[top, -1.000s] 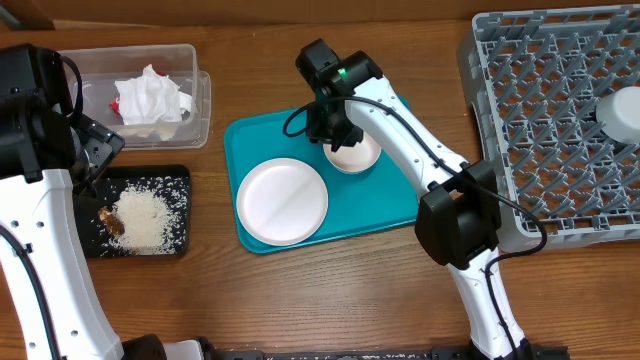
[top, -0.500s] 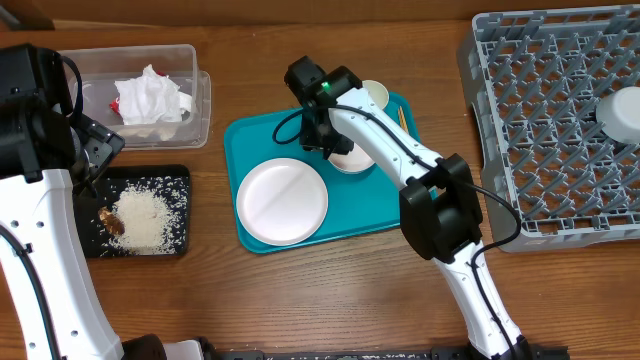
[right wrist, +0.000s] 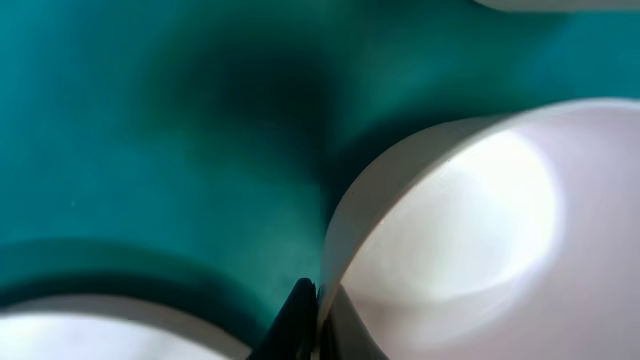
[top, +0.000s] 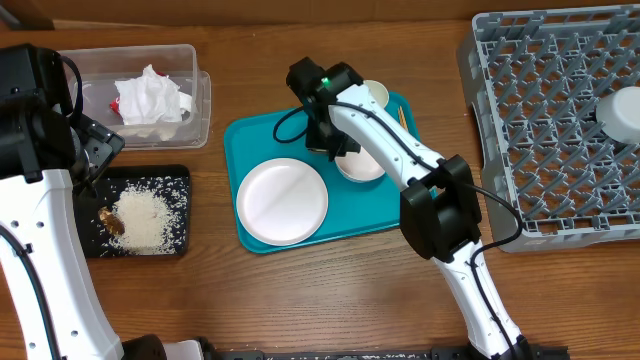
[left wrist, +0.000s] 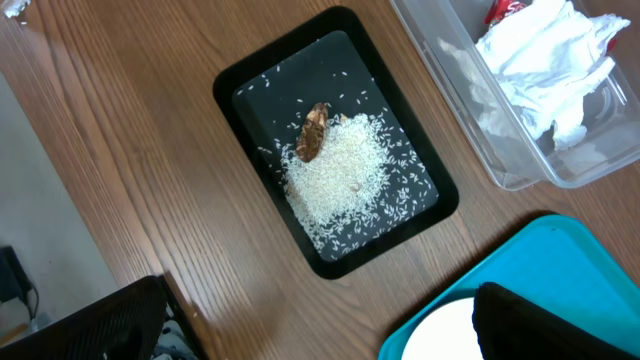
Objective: Sort waste into correct bins and load items into the dishwasher
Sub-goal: 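Grasp the pink bowl's rim with the right gripper and lift, then carry the pink bowl to the dish rack and release it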
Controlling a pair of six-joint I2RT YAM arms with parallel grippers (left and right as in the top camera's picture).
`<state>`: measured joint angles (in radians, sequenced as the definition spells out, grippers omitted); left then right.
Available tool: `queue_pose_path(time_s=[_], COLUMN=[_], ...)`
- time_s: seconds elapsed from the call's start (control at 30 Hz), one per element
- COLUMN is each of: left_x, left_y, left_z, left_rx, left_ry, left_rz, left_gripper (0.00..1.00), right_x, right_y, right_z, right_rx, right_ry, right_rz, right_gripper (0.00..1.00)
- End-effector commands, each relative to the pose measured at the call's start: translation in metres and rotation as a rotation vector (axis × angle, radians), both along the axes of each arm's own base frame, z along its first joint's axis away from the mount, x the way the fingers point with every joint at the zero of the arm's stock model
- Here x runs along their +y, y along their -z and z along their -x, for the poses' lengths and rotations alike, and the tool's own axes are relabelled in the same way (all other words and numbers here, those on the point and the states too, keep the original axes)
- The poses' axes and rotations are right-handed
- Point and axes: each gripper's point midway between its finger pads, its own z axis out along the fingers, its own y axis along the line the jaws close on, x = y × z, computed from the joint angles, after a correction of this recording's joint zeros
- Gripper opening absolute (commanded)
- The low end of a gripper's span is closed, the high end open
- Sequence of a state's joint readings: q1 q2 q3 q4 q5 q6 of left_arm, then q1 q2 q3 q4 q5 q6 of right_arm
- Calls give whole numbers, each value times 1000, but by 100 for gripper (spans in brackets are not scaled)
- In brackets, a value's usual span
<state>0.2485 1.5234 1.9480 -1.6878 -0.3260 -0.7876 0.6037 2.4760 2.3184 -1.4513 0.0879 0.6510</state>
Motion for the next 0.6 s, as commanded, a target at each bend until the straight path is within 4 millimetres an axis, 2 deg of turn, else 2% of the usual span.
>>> queue_pose_path(time_s=[0.0,0.07,0.2,0.27,0.33,0.43,0.57], left_x=[2,2,2,2,2,2,2], left_y=[0,0,0,0,0,0,0], left_z=[1,1,1,1,1,1,1], left_rx=[-2,-2,-2,-2,-2,-2,-2], left_ry=[-26,-26,-26,-26,-26,-26,-26], left_rz=[-7,-7,-7,-7,-7,-7,-7], left_gripper=[100,100,100,100,100,100,100], right_x=[10,7,-11,-8,-18,-54,-130], right_y=[-37,-61,-115,-149,-180,-224,-278], right_z=[-7,-5,-6,-4,-3,-8,-14], right_rx=[-49,-50,-92,-124,-170,-277,-429], right_ry=[-30,-63,-78,-163,-185,-184,-54], right_rz=[-60,-95,-154,-272,-345,-380,-379], right_gripper=[4,4,4,4,4,4,4])
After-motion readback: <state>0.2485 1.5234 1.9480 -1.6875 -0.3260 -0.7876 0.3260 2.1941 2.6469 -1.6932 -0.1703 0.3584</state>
